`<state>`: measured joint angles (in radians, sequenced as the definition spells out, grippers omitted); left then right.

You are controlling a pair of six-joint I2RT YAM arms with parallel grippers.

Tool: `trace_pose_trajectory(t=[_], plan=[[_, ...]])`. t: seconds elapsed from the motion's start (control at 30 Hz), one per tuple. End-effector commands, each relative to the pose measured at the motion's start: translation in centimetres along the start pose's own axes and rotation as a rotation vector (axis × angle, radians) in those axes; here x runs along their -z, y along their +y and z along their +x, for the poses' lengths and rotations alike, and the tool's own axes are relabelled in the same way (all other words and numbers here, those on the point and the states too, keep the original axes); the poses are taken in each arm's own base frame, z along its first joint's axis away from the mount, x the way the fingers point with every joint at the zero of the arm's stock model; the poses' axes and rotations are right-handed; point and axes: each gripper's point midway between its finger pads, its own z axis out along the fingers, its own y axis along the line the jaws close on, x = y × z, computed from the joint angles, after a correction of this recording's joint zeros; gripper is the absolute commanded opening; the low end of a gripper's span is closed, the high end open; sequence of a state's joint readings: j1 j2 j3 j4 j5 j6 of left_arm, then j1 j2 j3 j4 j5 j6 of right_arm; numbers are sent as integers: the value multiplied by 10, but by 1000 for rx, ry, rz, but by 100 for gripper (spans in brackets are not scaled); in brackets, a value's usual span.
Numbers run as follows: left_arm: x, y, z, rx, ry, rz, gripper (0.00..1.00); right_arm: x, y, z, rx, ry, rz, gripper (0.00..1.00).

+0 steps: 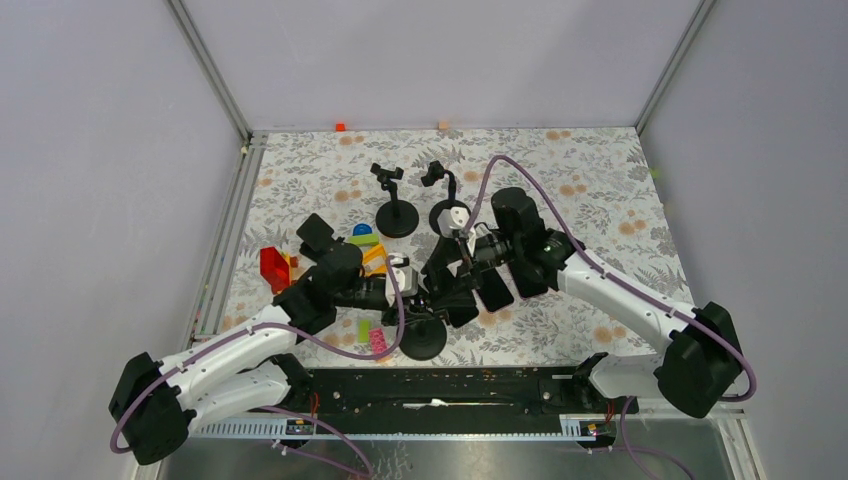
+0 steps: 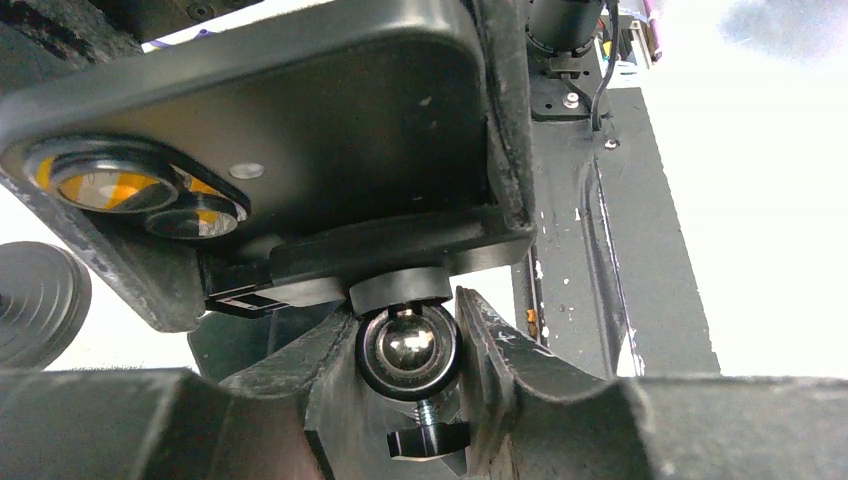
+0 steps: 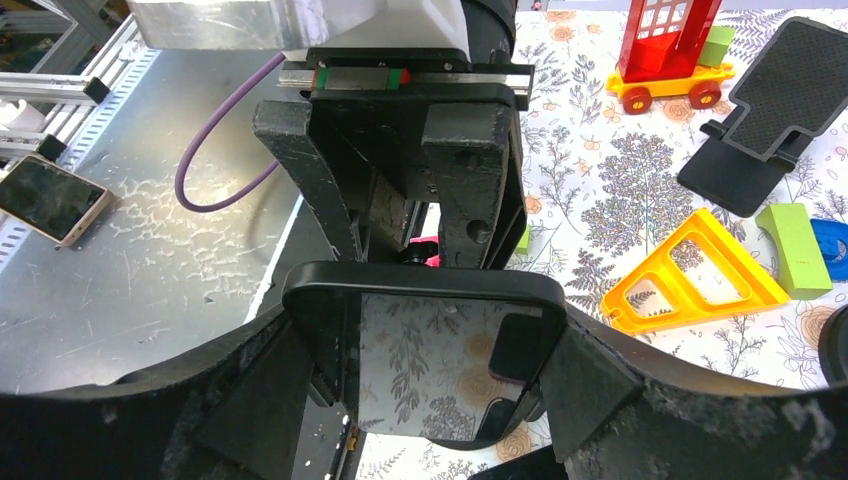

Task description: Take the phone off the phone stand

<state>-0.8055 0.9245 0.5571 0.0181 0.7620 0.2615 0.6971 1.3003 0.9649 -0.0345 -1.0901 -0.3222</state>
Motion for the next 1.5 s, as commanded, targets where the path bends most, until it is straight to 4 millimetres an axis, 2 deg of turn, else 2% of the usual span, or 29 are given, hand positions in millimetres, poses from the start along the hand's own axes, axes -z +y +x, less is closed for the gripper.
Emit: trace_pose_trajectory(t=[0.0, 0.17, 0.27, 0.6, 0.83, 1.0, 1.27, 1.47], plan=[[7, -85, -34, -70, -118, 440, 0, 32, -61, -26, 172, -66, 283, 0], [8, -86, -32, -71, -112, 437, 0, 37, -45, -53, 195, -144, 222, 0], [8, -87, -31, -72, -106, 441, 0, 37, -28, -60, 189, -164, 137, 0], [5, -82, -28, -62, -89, 422, 0, 40, 10, -49, 159, -172, 38, 0], [-4, -56, -39, -69, -112, 274, 0, 48, 48, -44, 125, -167, -31, 0], [-6, -37, -44, -70, -121, 174, 0, 57, 74, -49, 142, -198, -26, 0], [2, -13, -44, -50, -136, 51, 0, 71, 101, -65, 173, -254, 16, 0], [5, 5, -46, -34, -163, -29, 0, 76, 117, -70, 164, -279, -5, 0]])
